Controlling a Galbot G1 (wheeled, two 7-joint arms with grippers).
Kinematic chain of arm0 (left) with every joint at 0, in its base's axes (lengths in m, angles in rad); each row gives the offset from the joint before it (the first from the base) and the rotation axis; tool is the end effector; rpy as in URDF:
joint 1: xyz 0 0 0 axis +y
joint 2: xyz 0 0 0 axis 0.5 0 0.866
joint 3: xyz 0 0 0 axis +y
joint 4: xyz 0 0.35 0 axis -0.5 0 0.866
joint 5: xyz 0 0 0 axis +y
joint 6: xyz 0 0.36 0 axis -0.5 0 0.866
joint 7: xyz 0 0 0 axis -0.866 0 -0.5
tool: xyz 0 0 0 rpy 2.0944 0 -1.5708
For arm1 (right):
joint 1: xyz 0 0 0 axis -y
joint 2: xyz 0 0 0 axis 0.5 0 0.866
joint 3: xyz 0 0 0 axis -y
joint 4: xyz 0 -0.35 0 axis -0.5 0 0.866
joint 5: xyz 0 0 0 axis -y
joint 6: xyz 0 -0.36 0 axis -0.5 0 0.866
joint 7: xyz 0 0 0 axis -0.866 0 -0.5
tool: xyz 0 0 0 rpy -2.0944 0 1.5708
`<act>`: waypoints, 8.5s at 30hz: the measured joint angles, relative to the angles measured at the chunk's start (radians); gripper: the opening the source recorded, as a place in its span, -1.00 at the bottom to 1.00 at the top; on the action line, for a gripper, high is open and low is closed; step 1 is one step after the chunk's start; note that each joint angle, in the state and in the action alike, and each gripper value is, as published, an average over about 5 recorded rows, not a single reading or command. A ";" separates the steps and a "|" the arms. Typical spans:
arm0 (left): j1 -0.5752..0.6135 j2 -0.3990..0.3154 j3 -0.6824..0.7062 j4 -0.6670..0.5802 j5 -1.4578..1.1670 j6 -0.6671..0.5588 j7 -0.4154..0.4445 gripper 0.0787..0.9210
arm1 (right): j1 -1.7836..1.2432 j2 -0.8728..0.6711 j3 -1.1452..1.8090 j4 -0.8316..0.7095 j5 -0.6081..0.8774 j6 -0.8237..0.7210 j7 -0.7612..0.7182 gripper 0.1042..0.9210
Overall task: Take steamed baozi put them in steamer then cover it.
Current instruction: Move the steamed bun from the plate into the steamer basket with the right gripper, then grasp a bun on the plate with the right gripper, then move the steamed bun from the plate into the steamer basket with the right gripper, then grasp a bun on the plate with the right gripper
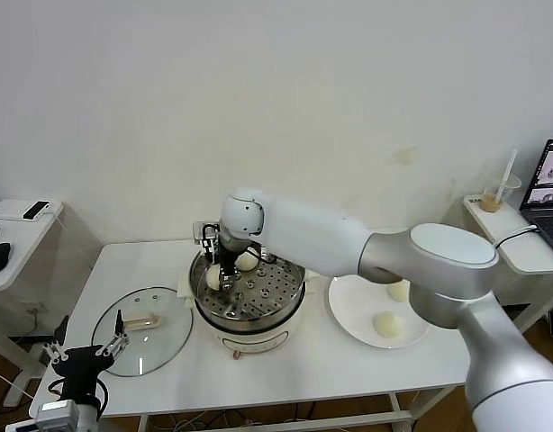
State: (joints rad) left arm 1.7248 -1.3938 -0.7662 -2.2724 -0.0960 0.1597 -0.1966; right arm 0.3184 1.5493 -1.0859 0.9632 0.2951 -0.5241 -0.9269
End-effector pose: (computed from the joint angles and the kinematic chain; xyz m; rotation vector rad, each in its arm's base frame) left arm 0.1426 0.0857 -0.2485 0.4303 -3.0048 -0.3009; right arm 0.5476 0.2833 -0.1257 1.5774 -1.4778 1.4280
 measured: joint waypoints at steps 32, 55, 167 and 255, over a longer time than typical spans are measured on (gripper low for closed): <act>-0.006 0.005 0.030 -0.013 -0.004 0.005 0.004 0.77 | 0.297 -0.445 -0.094 0.399 -0.054 0.110 -0.181 0.76; -0.020 0.017 0.036 0.022 0.008 0.007 0.004 0.77 | -0.114 -0.951 0.180 0.548 -0.335 0.233 -0.239 0.76; 0.015 -0.009 0.005 0.001 0.031 0.017 0.011 0.77 | 0.179 -0.398 0.030 0.387 -0.164 0.303 -0.205 0.22; 0.012 0.024 -0.004 -0.004 0.014 0.010 0.021 0.77 | -0.019 -0.805 0.260 0.394 -0.406 0.376 -0.270 0.76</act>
State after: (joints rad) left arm 1.7370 -1.3700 -0.7699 -2.2766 -0.0824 0.1698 -0.1760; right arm 0.2989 0.7442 -0.8258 1.3577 -0.1113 -0.1484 -1.1967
